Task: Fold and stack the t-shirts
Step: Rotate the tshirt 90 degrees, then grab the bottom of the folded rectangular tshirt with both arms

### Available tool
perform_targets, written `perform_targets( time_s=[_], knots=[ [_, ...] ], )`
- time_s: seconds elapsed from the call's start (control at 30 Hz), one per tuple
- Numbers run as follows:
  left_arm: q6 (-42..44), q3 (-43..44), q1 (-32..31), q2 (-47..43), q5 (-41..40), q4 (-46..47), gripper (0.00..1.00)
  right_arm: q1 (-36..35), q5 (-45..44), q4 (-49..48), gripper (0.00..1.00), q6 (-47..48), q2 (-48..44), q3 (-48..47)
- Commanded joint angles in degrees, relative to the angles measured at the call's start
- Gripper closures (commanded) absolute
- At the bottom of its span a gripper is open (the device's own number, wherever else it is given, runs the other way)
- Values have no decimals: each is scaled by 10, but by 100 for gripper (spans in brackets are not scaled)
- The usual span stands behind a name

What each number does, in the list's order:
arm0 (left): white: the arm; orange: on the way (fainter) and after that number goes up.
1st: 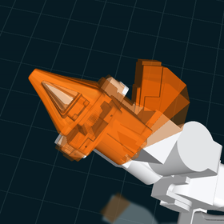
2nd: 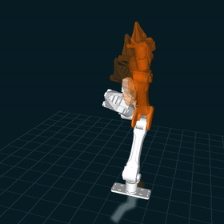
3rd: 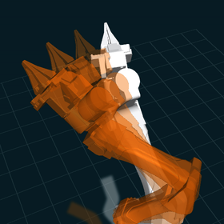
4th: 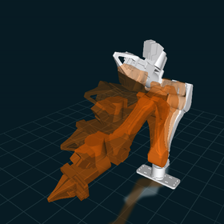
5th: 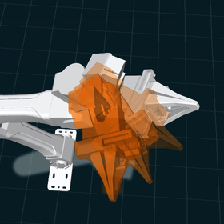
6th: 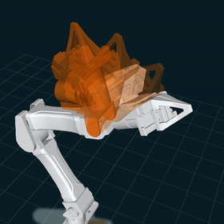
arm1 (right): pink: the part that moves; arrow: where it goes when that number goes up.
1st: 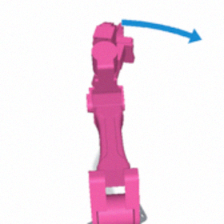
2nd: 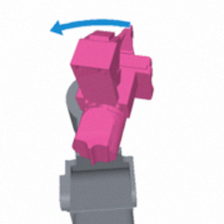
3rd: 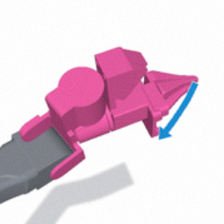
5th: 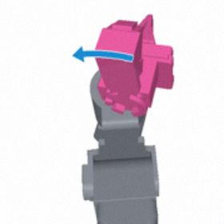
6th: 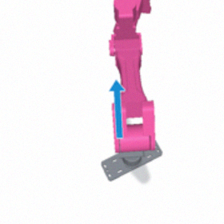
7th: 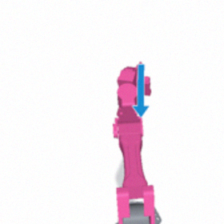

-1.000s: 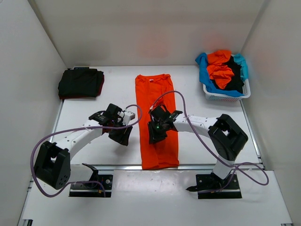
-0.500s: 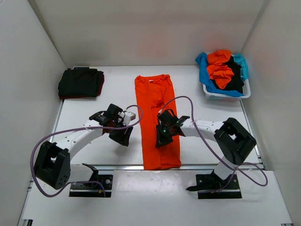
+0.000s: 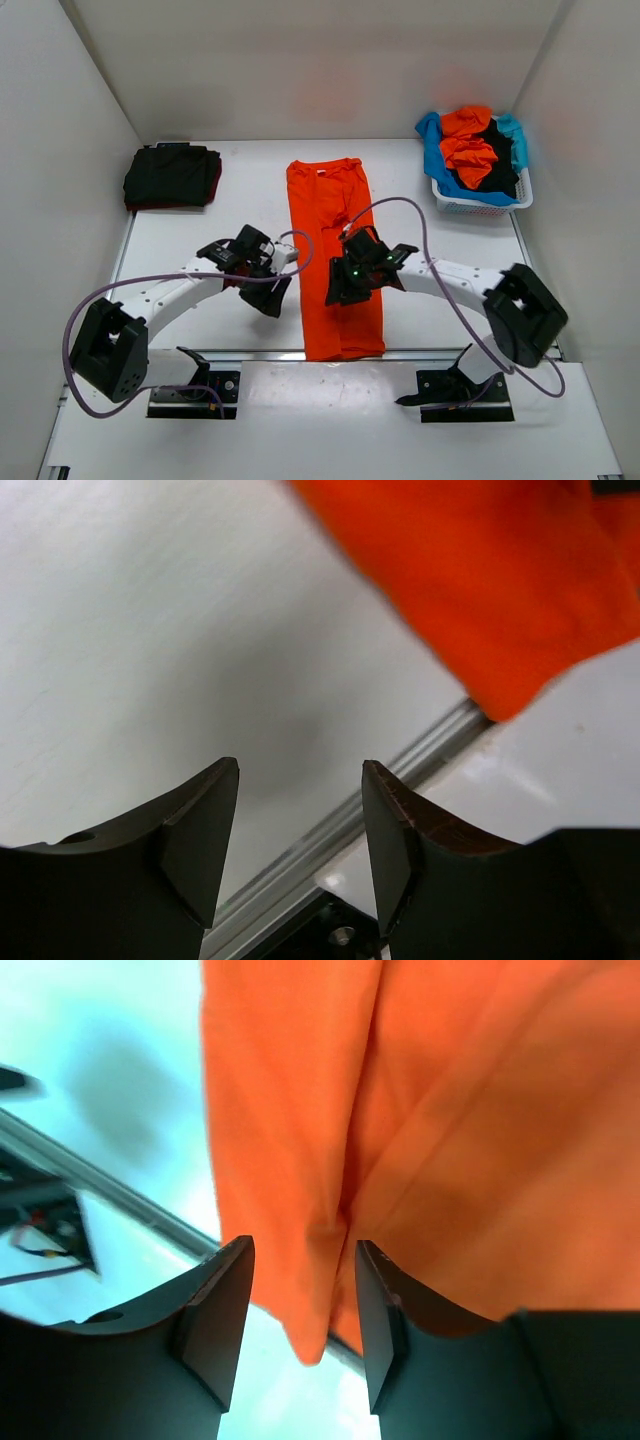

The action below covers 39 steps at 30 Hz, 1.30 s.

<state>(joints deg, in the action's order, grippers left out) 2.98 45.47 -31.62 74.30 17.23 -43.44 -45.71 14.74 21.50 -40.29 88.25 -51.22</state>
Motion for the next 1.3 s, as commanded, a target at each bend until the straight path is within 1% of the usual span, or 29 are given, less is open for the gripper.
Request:
perform_targets(
  time_s=[0.0,0.1,0.13,0.17,0.23,0.3,0.37,0.43,0.47,0.6,0.77,0.97,1.1,1.17,1.27],
  knots=[
    [-3,16,-42,1,68,0,37,16,-46,61,57,0,-86,3],
    [-25,12,-77,35,120,35,36,39,-38,99,58,-9,-147,62],
    [-59,12,-84,39,133,47,36,41,-38,113,60,-10,-170,92],
    [-72,8,-96,49,134,73,36,42,-39,123,60,-21,-196,120],
    [-134,-4,-113,71,144,106,37,47,-32,134,60,-31,-231,161],
    [-162,-16,-132,105,141,129,38,53,-13,135,59,-49,-261,199],
    [-181,-28,-137,121,127,137,38,58,-14,127,59,-55,-294,224],
    [-192,-29,-145,141,112,138,38,64,-10,119,58,-62,-308,249],
    [-195,-34,-147,144,116,145,39,71,-8,113,59,-61,-318,257],
    [-212,-43,-187,155,111,157,39,99,9,97,58,-45,-324,271],
    [-257,-64,-166,186,164,199,38,93,19,102,59,-32,-308,268],
    [-264,-85,-168,192,152,208,39,84,27,111,59,-46,-318,278],
    [-280,-80,-140,207,152,219,39,97,42,98,59,-56,-338,299],
    [-279,-72,-125,211,152,223,39,96,43,96,58,-59,-329,300],
    [-274,-64,-120,197,150,214,40,87,41,87,57,-57,-315,294]
  ],
)
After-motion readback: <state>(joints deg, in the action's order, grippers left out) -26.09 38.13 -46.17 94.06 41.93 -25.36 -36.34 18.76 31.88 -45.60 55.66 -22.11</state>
